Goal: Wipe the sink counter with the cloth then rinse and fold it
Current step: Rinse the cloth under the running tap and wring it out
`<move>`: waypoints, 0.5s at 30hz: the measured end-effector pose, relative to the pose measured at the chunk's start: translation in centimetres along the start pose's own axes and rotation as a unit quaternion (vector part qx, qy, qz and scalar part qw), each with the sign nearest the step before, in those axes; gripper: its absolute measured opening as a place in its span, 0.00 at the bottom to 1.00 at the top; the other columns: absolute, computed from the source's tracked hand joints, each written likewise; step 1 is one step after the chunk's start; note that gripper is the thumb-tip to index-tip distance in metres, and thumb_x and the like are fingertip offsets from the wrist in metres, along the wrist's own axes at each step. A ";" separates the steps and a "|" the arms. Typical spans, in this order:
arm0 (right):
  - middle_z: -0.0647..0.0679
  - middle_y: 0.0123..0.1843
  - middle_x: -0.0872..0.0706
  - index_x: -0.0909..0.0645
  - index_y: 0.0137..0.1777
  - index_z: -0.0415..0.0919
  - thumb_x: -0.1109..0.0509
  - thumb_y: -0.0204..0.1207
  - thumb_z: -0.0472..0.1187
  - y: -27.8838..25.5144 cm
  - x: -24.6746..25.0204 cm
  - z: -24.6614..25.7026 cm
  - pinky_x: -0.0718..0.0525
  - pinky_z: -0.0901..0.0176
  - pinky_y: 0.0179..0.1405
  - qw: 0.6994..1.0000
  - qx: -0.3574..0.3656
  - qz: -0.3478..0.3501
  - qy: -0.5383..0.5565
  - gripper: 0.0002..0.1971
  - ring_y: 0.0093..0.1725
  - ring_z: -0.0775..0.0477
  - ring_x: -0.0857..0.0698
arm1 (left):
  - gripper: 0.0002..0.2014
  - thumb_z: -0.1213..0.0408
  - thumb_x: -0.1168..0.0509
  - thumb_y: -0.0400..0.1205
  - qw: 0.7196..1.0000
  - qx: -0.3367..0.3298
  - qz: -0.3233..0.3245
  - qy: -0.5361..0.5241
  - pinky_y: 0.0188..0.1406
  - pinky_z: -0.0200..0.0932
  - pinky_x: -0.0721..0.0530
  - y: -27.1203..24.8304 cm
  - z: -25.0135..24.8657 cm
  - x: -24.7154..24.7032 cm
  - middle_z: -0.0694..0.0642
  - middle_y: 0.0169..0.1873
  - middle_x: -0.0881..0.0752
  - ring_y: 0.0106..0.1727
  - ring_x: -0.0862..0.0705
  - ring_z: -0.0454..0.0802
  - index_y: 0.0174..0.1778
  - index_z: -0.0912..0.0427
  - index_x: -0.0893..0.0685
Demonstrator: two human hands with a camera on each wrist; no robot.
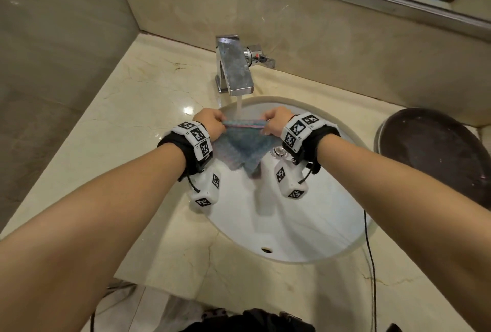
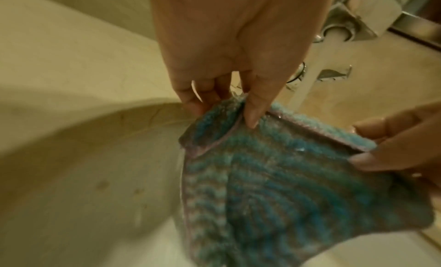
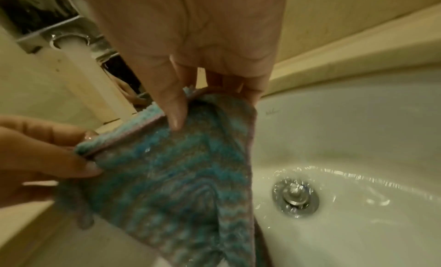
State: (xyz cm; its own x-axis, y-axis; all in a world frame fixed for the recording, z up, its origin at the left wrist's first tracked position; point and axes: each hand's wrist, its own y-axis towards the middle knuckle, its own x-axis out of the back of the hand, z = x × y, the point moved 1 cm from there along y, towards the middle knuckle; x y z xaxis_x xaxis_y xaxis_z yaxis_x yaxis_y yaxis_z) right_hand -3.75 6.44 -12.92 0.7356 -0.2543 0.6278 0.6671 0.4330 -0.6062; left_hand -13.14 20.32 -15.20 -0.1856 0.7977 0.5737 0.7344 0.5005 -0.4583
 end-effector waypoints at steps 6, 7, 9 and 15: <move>0.49 0.40 0.19 0.17 0.54 0.42 0.27 0.74 0.38 -0.4 0.0 0.4 0.24 0.63 0.38 1.000 0.016 -0.007 -0.010 0.10 0.43 0.48 0.21 | 0.11 0.69 0.39 0.79 0.987 -0.033 -0.111 0.110 0.50 0.48 0.18 -0.4 -0.9 0.2 0.64 0.57 0.18 0.57 0.19 0.63 0.55 0.60 0.15; 0.49 0.39 0.19 0.16 0.55 0.41 0.27 0.73 0.38 -0.6 -0.1 0.5 0.25 0.64 0.36 0.999 0.033 -0.008 0.005 0.11 0.41 0.49 0.21 | 0.11 0.66 0.40 0.81 0.988 -0.021 -0.122 0.095 0.48 0.48 0.19 -0.5 -1.0 0.3 0.63 0.56 0.18 0.56 0.19 0.63 0.56 0.60 0.16; 0.48 0.37 0.20 0.15 0.53 0.41 0.26 0.73 0.38 -1.1 -0.3 0.6 0.29 0.69 0.31 0.998 0.065 0.007 0.013 0.09 0.42 0.50 0.22 | 0.10 0.63 0.43 0.84 0.993 0.008 -0.112 0.035 0.45 0.47 0.20 -0.6 -1.0 0.1 0.61 0.50 0.17 0.50 0.18 0.61 0.57 0.60 0.19; 0.45 0.40 0.15 0.17 0.40 0.41 0.35 0.80 0.47 -1.4 -2.0 -0.2 0.17 0.50 0.50 0.986 0.019 0.137 0.097 0.12 0.41 0.44 0.17 | 0.13 0.69 0.51 0.86 0.974 0.063 0.039 -0.212 0.47 0.57 0.15 -1.2 -1.2 -1.8 0.59 0.41 0.20 0.40 0.18 0.58 0.40 0.52 0.27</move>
State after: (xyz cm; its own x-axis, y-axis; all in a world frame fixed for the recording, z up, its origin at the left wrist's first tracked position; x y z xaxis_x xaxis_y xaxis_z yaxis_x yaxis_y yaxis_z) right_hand -6.16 6.15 -13.46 0.8991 -0.2818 0.3350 0.4373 0.5405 -0.7188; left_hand -12.91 17.87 -14.82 -0.4050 0.8890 0.2135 0.6763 0.4484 -0.5844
